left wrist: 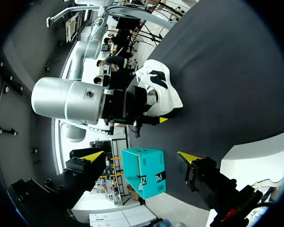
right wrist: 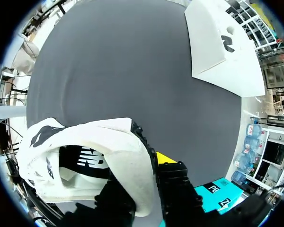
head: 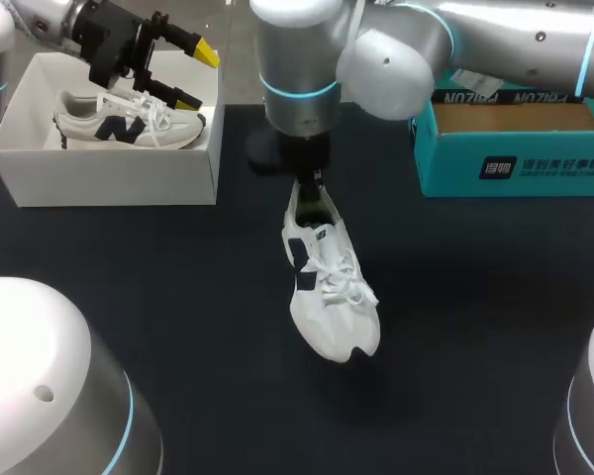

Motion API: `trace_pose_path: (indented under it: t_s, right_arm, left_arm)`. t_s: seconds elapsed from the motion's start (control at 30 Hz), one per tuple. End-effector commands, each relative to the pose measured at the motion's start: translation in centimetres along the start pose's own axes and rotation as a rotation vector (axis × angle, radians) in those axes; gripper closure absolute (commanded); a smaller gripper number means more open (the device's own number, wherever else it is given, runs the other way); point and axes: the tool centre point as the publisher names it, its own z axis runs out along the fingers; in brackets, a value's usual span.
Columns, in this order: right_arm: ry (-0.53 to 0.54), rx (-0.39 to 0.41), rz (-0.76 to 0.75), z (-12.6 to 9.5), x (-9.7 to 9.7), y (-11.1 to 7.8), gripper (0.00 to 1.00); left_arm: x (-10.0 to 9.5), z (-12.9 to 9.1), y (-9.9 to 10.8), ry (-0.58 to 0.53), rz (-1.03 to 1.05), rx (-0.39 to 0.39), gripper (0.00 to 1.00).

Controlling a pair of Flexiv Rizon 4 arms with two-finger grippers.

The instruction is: Take the shoe out of the shoebox, open the shoe tongue, remove and reinsert the insole, then place the shoe into the shoebox

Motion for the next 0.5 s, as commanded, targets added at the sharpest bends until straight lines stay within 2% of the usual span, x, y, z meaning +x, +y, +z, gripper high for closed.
trace_pose_path:
  t_s: [0.03, 0.23, 0.33, 0.37, 0.5]
  right_arm:
    - [0.003, -0.009, -0.013, -7.1, -1.1, -1.2, 1.00]
    - [-0.013, 0.001, -0.027, -9.6, -2.5, -1.4, 1.00]
    - [-0.038, -0.012, -0.035, -10.1, -2.9, -1.3, 1.00]
    - [-0.085, -0.021, -0.039, -10.4, -3.0, -1.3, 1.00]
    - [-0.085, -0.021, -0.039, -10.4, -3.0, -1.3, 1.00]
  left_arm:
    - [0.0, 0.0, 0.0, 0.004, 0.001, 0.001, 0.00]
    - [0.0, 0.0, 0.0, 0.004, 0.001, 0.001, 0.00]
    - [0.0, 0.0, 0.0, 0.004, 0.001, 0.001, 0.00]
    - [0.0, 0.0, 0.0, 0.004, 0.001, 0.001, 0.00]
    - [0.0, 0.0, 0.0, 0.004, 0.001, 0.001, 0.00]
